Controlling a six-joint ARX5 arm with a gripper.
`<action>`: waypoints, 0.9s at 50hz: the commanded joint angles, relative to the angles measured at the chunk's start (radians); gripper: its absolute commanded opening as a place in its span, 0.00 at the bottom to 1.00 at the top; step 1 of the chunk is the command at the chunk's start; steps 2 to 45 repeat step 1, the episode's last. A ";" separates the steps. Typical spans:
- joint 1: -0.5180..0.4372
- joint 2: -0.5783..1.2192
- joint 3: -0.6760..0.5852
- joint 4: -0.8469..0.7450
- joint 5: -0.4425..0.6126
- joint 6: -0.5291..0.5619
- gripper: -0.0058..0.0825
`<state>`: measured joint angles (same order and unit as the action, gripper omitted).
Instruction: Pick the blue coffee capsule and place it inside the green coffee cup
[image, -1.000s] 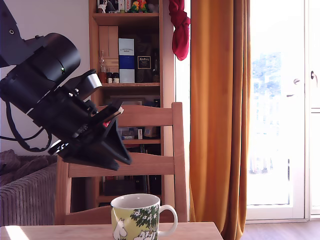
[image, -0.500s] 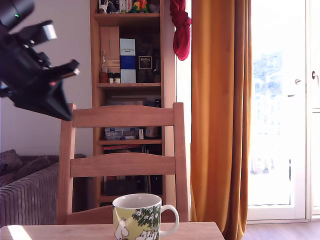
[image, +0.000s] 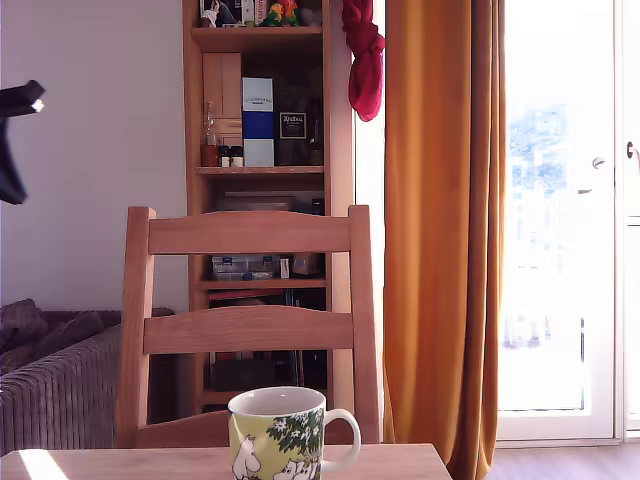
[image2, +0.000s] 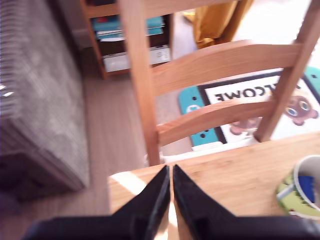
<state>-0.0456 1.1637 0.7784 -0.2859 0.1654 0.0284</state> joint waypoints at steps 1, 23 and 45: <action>0.030 -0.014 0.003 -0.006 0.006 0.005 0.04; 0.030 -0.014 0.003 -0.006 0.006 0.005 0.04; 0.030 -0.014 0.003 -0.006 0.006 0.005 0.04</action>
